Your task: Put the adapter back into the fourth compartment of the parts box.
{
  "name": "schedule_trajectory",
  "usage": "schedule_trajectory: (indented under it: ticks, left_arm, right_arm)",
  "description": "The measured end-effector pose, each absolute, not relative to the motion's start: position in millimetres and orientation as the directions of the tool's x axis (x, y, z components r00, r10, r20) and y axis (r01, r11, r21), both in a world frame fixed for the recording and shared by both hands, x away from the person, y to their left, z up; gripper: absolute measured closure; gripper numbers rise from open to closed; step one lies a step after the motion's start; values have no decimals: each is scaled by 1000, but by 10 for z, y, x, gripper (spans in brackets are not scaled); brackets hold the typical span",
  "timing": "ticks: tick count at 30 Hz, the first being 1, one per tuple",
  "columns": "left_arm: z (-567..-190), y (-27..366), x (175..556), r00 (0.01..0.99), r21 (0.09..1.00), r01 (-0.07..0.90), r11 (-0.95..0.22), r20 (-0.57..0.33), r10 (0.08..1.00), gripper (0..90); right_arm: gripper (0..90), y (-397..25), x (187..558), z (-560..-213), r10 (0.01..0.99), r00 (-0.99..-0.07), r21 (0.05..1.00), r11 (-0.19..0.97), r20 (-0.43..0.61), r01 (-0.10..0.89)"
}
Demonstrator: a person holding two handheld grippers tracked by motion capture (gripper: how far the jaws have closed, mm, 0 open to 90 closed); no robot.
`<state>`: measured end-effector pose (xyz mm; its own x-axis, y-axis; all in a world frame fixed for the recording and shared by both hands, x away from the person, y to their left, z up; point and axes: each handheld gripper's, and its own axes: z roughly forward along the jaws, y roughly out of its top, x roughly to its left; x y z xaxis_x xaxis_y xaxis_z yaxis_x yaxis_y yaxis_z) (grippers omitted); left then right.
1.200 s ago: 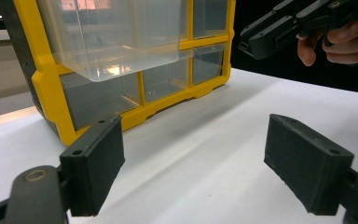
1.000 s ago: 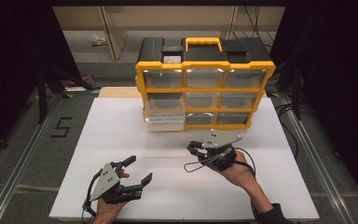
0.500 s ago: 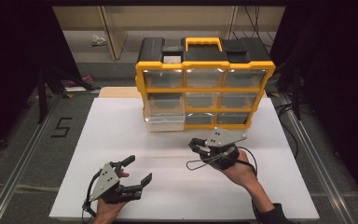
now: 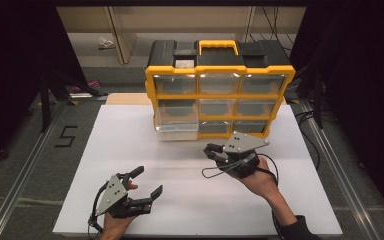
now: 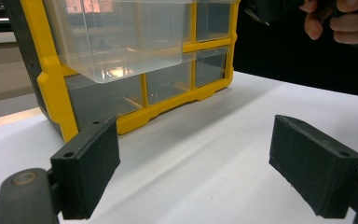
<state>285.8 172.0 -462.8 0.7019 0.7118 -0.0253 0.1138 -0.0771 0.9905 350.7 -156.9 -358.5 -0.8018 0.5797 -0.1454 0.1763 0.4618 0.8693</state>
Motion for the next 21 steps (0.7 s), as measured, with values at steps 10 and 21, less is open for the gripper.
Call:
schedule_trajectory:
  ticks: [10,21]
  left_arm:
    - [-4633,1716,2864,704,990,114,-79,-24,710,155]
    - [-4634,1714,2863,704,990,114,-82,-23,710,155]
  right_arm:
    - [763,-1476,3684,-3334,591,-792,888,433,-151,154]
    - [762,-1327,3864,-3091,594,-787,893,429,-166,136]
